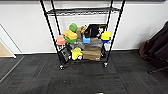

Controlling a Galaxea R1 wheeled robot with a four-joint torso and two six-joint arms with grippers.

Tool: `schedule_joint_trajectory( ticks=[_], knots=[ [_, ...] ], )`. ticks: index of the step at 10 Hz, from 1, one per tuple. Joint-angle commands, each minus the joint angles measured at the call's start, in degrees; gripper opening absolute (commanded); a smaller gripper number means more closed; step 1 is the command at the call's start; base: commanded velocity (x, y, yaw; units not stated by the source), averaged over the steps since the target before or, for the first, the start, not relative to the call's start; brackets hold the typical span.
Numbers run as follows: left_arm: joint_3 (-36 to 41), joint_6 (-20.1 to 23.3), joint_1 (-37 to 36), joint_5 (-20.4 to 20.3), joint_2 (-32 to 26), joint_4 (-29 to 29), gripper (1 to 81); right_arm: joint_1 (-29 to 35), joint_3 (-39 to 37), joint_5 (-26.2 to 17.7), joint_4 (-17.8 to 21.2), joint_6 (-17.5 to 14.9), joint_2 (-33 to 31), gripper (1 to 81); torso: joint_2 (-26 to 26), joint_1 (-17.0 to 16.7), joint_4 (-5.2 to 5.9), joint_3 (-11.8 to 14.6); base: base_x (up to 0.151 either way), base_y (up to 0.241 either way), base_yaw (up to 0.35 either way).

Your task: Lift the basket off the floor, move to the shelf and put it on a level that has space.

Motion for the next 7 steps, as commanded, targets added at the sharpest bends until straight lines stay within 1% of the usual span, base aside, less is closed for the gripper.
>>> schedule_joint_trajectory(
  ticks=[1,3,6,7],
  knots=[
    [4.6,-0.5,-5.9,1.3,-0.7,-0.5,1.0,4.9,0.9,-4.0,2.2,1.1,0.4,1.0,0.0,0.0,0.0,0.0,0.0,0.0,0.0],
    [4.7,-0.5,-5.8,1.6,-1.0,-0.6,1.0,4.9,1.1,-3.9,2.2,1.1,0.4,1.0,0.0,0.0,0.0,0.0,0.0,0.0,0.0],
    [4.8,-3.1,-5.6,2.2,-1.3,-0.7,1.0,4.8,3.5,-3.8,2.8,1.1,0.2,1.0,0.0,0.0,0.0,0.0,0.0,0.0,0.0],
    [5.0,-3.3,-5.6,2.2,-1.6,-0.6,1.0,4.8,4.6,-3.1,3.0,1.1,0.0,1.0,0.0,0.0,0.0,0.0,0.0,0.0,0.0]
  ],
)
